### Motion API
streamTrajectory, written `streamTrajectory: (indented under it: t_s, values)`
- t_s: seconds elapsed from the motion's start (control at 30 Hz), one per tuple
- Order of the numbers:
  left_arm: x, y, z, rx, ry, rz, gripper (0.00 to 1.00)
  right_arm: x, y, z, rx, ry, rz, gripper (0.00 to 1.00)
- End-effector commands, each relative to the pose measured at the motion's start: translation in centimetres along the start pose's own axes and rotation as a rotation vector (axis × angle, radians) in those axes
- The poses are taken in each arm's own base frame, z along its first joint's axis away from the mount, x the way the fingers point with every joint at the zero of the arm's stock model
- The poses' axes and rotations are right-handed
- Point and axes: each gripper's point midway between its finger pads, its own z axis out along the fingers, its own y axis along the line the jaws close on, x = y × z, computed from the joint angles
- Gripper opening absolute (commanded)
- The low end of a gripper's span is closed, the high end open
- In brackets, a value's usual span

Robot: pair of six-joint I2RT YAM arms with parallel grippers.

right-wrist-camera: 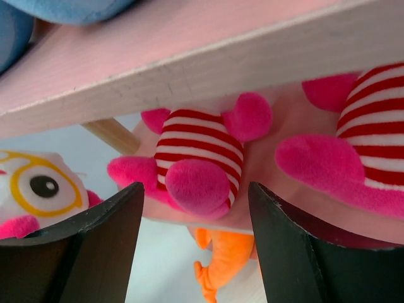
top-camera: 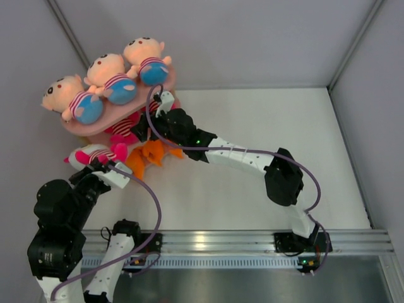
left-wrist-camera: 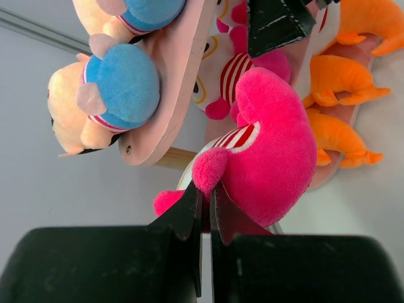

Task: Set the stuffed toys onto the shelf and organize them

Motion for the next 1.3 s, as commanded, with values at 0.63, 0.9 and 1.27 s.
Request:
streamTrajectory:
  t_s: [0.63,0.9,1.27]
  values:
    - [-2.1,0.2,1.4,-0.040,-0.149,0.091,0.00,-3.5,-1.5,0.4,0.089,-0.171,0.047,0.11]
    - [-1.3,0.2,4.5,-0.161,-0.199,0.144,0.00,-5.1,-3.4,-1.4,0.177,-0.209,0.020,0.00]
    - [0.2,-1.5,6.3,-0.190,-0.208,0.175,0.00,-6.6,-4.4,-2.3,0.190,-0.219,-0.001,0.00]
